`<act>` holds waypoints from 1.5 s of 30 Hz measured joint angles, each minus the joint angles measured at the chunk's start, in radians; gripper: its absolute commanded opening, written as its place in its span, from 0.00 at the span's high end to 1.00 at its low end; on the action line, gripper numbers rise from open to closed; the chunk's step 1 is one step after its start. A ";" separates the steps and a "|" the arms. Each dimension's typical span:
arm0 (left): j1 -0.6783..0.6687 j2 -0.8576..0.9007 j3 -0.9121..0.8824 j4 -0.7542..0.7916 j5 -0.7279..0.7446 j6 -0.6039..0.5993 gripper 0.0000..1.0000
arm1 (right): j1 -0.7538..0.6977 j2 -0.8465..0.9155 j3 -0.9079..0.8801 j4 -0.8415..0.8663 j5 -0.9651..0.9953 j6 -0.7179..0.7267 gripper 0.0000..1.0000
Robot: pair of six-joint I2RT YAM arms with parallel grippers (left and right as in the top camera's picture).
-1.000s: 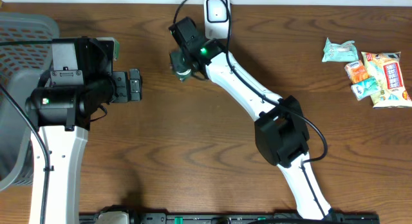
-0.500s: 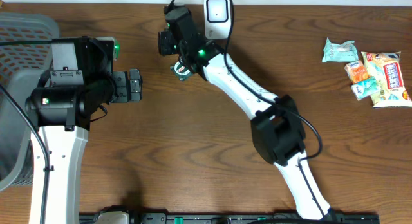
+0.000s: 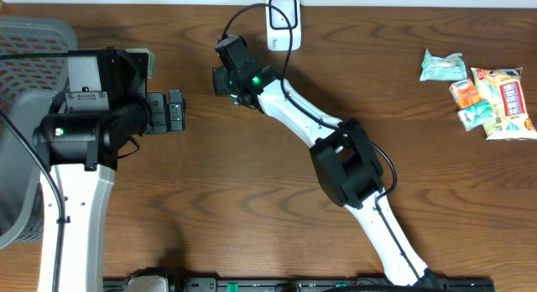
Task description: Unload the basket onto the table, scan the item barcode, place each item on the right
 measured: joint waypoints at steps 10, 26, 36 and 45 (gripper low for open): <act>0.000 0.000 0.000 0.000 0.000 0.000 0.02 | -0.001 -0.027 0.017 -0.305 0.047 -0.027 0.99; 0.000 0.000 0.000 0.000 0.000 0.000 0.02 | -0.035 -0.195 0.002 -0.575 0.137 -0.041 0.99; 0.000 0.000 0.000 0.000 0.000 0.000 0.02 | -0.061 -0.246 0.001 -0.478 0.182 -0.042 0.95; 0.000 0.000 0.000 0.000 0.000 0.000 0.02 | -0.061 -0.148 0.002 -0.282 0.184 -0.041 0.99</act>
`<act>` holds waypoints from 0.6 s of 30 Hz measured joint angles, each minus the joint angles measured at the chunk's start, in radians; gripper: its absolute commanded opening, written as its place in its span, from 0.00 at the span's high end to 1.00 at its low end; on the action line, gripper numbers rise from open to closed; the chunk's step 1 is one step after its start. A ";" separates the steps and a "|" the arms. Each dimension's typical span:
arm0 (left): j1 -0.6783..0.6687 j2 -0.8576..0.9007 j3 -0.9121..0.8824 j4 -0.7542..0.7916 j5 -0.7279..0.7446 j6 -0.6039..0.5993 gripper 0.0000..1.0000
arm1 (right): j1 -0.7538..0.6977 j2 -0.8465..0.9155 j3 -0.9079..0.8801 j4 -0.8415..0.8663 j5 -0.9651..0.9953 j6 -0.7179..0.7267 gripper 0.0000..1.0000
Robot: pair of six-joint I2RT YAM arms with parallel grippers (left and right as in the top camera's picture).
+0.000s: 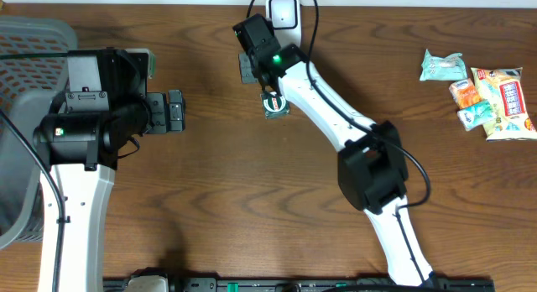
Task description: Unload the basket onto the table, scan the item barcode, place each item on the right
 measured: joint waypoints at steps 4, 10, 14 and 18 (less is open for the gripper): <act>0.000 0.000 0.000 0.000 0.000 0.000 0.02 | 0.000 0.058 -0.001 -0.021 0.000 0.000 0.99; 0.000 0.000 0.000 0.000 0.000 0.000 0.02 | 0.000 0.082 -0.002 -0.086 -0.002 0.000 0.99; 0.000 0.000 0.000 0.000 0.000 0.000 0.02 | 0.000 0.082 -0.002 -0.154 -0.007 0.000 0.99; 0.000 0.000 0.000 0.000 0.000 0.000 0.02 | 0.000 0.082 -0.002 -0.247 -0.047 -0.013 0.99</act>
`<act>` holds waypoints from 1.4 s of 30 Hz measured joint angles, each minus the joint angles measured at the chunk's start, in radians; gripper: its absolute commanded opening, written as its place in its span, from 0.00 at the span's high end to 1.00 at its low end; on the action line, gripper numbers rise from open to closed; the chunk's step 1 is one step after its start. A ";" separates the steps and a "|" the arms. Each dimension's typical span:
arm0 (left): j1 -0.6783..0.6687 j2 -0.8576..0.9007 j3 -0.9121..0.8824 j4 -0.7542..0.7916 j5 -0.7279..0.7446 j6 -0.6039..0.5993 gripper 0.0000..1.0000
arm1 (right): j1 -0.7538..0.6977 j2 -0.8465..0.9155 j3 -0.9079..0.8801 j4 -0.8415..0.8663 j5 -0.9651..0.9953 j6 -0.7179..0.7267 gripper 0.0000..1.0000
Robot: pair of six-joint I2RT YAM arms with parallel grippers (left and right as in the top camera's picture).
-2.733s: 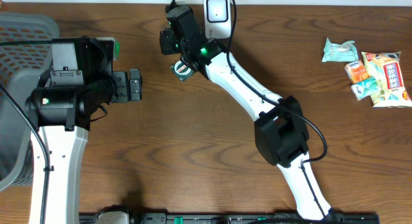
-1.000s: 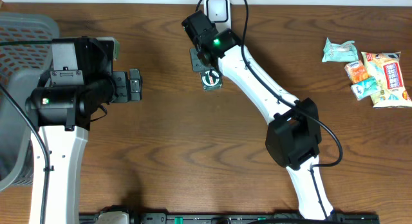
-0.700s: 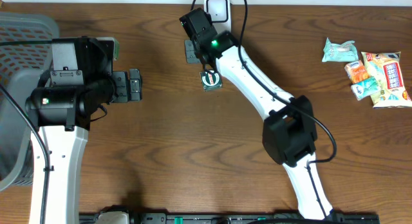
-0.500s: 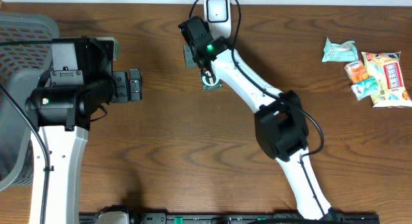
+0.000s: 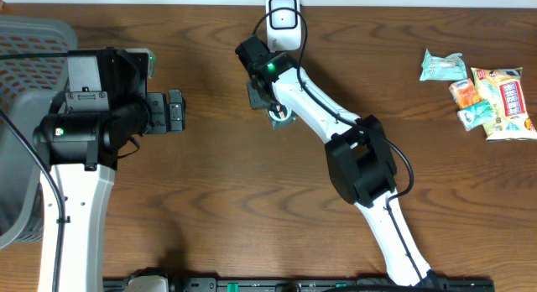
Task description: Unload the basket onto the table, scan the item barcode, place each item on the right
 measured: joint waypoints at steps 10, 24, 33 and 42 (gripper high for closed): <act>0.000 0.000 0.000 0.000 0.000 0.000 0.02 | 0.000 -0.042 -0.001 -0.373 -0.064 -0.106 0.99; 0.000 0.000 0.000 0.000 0.000 0.000 0.02 | 0.000 -0.109 -0.002 -0.541 0.012 -0.204 0.50; 0.000 0.000 0.000 0.000 0.000 0.000 0.02 | -0.031 -0.145 -0.002 -0.563 0.011 -0.267 0.01; 0.000 0.000 0.000 0.000 0.000 0.000 0.02 | -0.229 -0.170 -0.002 -0.580 -0.313 -0.502 0.01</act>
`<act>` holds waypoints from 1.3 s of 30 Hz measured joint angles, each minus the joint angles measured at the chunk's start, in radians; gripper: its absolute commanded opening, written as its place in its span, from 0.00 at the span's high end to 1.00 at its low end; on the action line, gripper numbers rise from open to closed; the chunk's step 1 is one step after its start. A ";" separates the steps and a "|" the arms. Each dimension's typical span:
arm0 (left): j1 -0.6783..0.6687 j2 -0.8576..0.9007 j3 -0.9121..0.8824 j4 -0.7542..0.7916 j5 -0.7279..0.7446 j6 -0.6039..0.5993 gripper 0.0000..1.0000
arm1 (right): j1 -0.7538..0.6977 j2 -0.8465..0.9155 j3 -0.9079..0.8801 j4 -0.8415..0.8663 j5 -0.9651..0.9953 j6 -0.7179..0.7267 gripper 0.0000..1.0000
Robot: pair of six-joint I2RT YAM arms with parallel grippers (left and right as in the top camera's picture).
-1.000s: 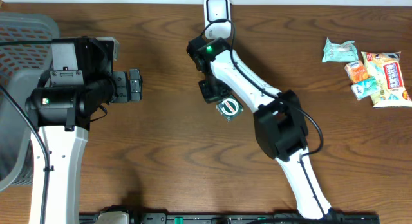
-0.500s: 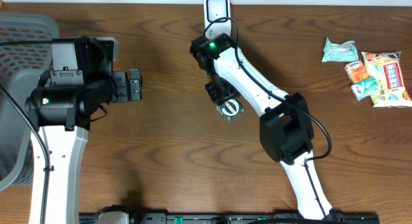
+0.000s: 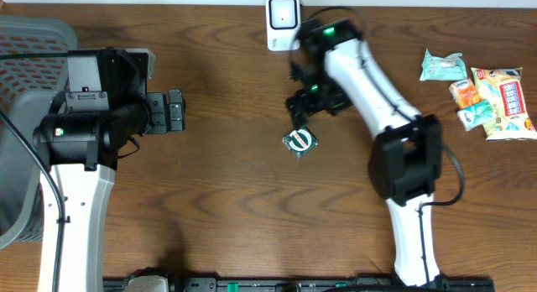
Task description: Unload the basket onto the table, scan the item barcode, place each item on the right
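The item, a small dark packet with a green and white round label [image 3: 299, 142], lies flat on the wooden table, a little below the middle. My right gripper [image 3: 309, 101] hovers just above and to the right of it, apart from it, with its jaws spread and nothing between them. The white barcode scanner [image 3: 284, 13] stands at the far edge, above and left of the right gripper. My left gripper [image 3: 174, 112] rests at the left, far from the packet. Only the overhead view is given, and its fingers do not show clearly.
A grey mesh basket [image 3: 23, 91] stands at the far left behind the left arm. Several snack packets [image 3: 482, 95] lie in a pile at the right edge. The scanner's black cable [image 3: 295, 36] runs beside the right arm.
The right gripper has moved from just below the scanner to the right. The packet it held now lies on the table below it, let go.
The right gripper was first left of the scanner, with the packet not visible. Then it was in front of the scanner with the packet hanging from it, and stayed there a little lower. Now the packet lies on the table. The left arm never moved.
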 measured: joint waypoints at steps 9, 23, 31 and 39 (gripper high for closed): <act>0.000 0.000 0.000 0.000 0.000 0.000 0.02 | -0.060 0.000 0.000 -0.073 -0.080 -0.042 0.01; 0.000 0.000 0.000 0.000 0.000 0.000 0.02 | 0.163 -0.081 -0.004 -0.159 0.213 0.156 0.01; 0.000 0.000 0.000 0.000 0.000 0.000 0.02 | 0.156 -0.350 -0.082 -0.155 0.230 0.150 0.01; 0.000 0.000 0.000 0.000 0.000 0.000 0.02 | 0.155 -0.451 -0.406 0.132 0.231 0.146 0.01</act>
